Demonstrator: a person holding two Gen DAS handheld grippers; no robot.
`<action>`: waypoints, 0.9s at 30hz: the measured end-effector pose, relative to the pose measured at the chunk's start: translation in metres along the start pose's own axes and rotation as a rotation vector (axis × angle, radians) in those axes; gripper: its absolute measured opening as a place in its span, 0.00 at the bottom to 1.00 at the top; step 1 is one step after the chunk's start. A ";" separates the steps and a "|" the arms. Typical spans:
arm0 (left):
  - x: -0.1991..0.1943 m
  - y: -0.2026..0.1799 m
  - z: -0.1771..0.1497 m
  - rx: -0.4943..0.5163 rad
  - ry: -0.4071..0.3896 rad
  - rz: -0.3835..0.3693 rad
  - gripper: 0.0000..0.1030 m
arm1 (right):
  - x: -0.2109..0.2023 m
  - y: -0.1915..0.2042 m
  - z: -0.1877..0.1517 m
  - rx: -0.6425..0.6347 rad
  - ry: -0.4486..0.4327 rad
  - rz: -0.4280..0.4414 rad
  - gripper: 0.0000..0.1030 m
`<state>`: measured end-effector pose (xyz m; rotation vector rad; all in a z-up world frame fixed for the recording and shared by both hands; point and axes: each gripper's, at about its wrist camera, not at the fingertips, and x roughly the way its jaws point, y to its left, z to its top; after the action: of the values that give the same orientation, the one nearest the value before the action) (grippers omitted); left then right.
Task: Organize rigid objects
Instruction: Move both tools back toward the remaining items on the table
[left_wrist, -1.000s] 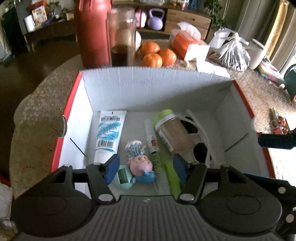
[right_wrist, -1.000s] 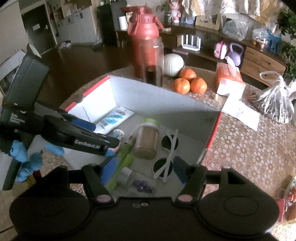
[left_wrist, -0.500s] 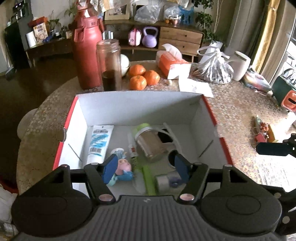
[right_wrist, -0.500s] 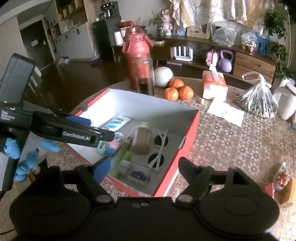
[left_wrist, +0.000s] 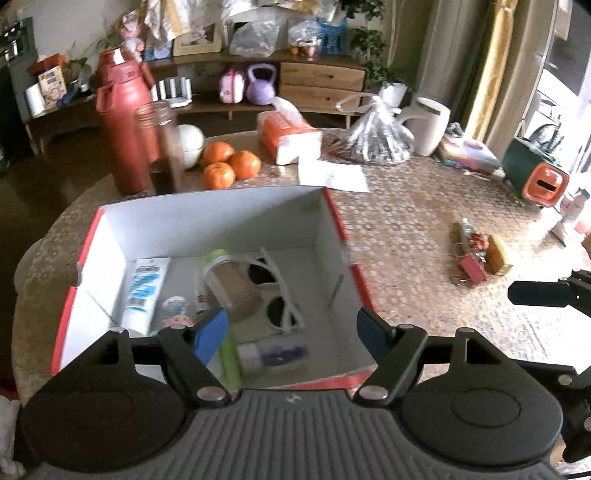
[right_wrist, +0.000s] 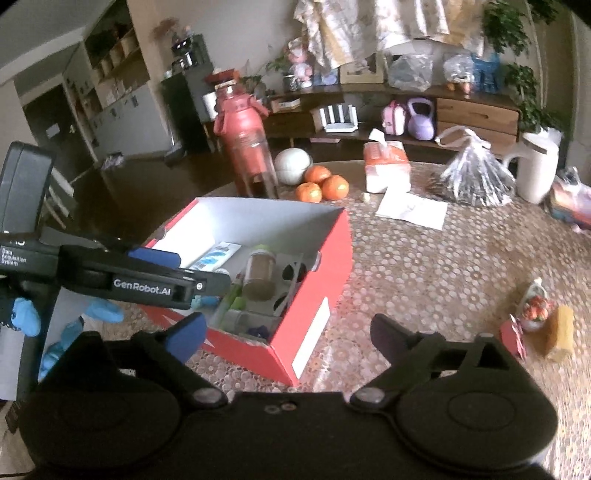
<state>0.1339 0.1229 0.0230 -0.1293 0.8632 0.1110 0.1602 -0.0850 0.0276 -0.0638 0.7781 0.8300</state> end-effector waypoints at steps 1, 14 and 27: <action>0.000 -0.005 -0.001 0.006 -0.002 -0.007 0.75 | -0.004 -0.004 -0.003 0.011 -0.005 -0.001 0.95; 0.021 -0.068 -0.005 0.069 0.030 -0.092 0.75 | -0.044 -0.075 -0.052 0.168 -0.064 -0.170 1.00; 0.056 -0.140 0.011 0.162 0.062 -0.133 0.96 | -0.064 -0.149 -0.070 0.215 -0.094 -0.334 1.00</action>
<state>0.1995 -0.0113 -0.0026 -0.0377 0.9192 -0.0875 0.1939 -0.2523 -0.0178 0.0362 0.7386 0.4268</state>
